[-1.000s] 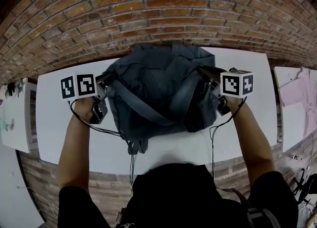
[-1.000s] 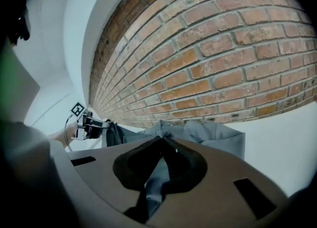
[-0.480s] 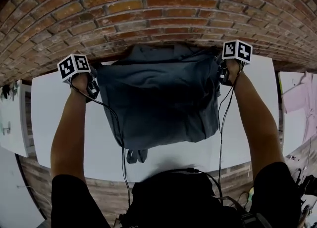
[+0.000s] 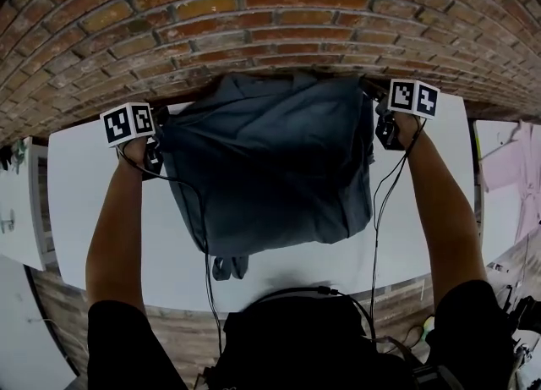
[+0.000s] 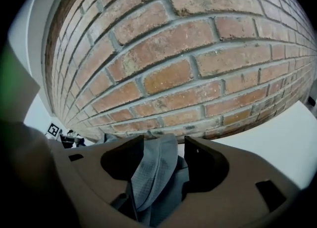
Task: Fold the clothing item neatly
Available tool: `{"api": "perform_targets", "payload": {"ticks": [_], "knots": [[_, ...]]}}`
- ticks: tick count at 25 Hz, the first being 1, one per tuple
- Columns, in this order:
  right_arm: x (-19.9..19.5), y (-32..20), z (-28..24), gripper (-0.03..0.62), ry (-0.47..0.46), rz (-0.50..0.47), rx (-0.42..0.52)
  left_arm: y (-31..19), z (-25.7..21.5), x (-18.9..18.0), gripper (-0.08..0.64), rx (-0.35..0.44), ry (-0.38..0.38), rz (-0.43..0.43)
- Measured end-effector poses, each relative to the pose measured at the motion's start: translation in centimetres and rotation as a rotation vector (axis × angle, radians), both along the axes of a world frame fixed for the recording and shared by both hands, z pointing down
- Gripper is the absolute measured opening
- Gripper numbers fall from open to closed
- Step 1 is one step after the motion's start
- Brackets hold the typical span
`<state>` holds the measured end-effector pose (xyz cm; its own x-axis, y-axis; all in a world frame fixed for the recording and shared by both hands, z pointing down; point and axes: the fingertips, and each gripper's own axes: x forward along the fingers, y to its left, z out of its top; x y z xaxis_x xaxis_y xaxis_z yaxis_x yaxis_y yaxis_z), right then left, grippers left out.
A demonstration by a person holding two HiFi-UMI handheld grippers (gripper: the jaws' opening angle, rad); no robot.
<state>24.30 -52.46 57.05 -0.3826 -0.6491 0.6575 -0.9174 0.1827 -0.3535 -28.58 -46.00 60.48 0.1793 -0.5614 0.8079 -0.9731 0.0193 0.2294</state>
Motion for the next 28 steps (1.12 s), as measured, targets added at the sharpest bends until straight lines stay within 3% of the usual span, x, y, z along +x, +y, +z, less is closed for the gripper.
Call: {"api": "perform_targets", "payload": {"ticks": [3, 6, 7, 11, 13, 18, 19, 21, 25, 28], "knots": [[-1.6, 3.0, -0.7, 0.236, -0.028, -0.104, -0.008, 0.5, -1.0, 0.3, 0.212, 0.038, -0.016, 0.065], [-3.2, 7.4, 1.7, 0.235, 0.015, -0.238, -0.087, 0.3, -2.8, 0.0, 0.263, 0.111, 0.003, 0.099], [-3.3, 8.5, 2.7, 0.235, 0.034, -0.251, -0.108, 0.1, -3.7, -0.7, 0.315, 0.148, 0.008, 0.085], [-2.9, 10.6, 4.1, 0.233, 0.01, -0.204, -0.141, 0.8, -6.5, -2.5, 0.314, 0.196, 0.038, 0.036], [-3.0, 11.2, 3.9, 0.232, -0.002, -0.199, -0.141, 2.8, -6.5, -0.7, 0.313, 0.174, 0.044, 0.107], [-3.1, 14.6, 2.2, 0.225, -0.033, -0.183, -0.109, 12.3, -4.0, 8.9, 0.287, 0.108, 0.109, 0.319], [-2.8, 15.6, 2.0, 0.188, -0.017, -0.168, -0.101, 14.3, -3.2, 10.5, 0.28, 0.088, 0.128, 0.339], [-2.7, 17.5, 2.0, 0.002, 0.026, -0.151, -0.08, 17.9, -1.2, 13.1, 0.245, 0.036, 0.162, 0.365], [-5.0, 19.4, 3.7, 0.002, 0.002, -0.175, -0.114, 21.4, 2.7, 14.9, 0.219, -0.067, 0.221, 0.349], [-4.0, 20.1, 6.6, 0.002, 0.071, -0.114, -0.197, 21.9, 5.2, 12.7, 0.186, -0.131, 0.165, 0.29]]}}
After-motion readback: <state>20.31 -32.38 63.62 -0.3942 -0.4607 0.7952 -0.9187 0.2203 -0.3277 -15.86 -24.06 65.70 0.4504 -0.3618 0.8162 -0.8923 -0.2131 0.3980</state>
